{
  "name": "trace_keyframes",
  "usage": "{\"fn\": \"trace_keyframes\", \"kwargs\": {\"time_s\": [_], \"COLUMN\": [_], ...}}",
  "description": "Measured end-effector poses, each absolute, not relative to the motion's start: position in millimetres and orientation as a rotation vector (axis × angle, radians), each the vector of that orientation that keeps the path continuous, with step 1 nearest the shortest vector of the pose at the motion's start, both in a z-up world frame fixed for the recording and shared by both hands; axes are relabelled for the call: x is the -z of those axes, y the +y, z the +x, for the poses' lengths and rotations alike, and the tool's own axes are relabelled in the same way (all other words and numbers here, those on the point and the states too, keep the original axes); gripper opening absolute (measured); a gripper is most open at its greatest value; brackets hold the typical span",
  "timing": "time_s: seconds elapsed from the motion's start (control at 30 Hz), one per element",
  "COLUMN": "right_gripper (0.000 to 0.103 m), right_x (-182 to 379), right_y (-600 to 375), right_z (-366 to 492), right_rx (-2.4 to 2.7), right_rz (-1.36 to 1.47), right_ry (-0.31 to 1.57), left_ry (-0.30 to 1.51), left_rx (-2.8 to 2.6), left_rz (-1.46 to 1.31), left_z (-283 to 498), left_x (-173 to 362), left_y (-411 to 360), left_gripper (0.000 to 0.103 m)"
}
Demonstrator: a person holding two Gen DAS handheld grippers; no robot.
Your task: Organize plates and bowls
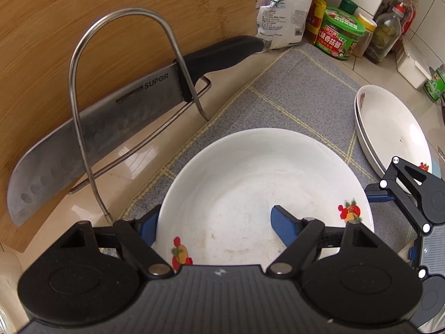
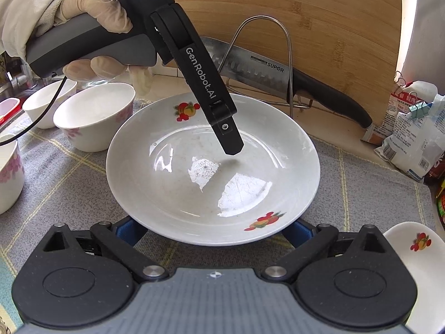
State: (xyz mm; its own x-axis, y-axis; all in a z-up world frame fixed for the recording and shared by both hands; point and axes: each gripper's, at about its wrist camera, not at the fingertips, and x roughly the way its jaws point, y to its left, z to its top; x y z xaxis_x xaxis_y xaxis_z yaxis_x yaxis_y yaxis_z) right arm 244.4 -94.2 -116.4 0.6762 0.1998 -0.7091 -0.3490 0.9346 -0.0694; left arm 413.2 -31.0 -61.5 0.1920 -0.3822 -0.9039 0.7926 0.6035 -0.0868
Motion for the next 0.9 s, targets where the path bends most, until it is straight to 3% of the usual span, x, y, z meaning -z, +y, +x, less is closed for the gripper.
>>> {"fn": "trace_keyframes", "kwargs": {"time_s": [0.9], "right_gripper": [0.102], "right_x": [87.0], "right_y": [-122.2], "right_z": [186.7], "right_rx": [-0.256], "right_rz": [-0.185], "right_ry": [0.740], "left_ry": [1.027], "left_rx": [0.910], "left_rz": [0.510], "left_z": [354.8], "left_x": [31.9], "left_y": [-71.0], "left_gripper": [0.080]}}
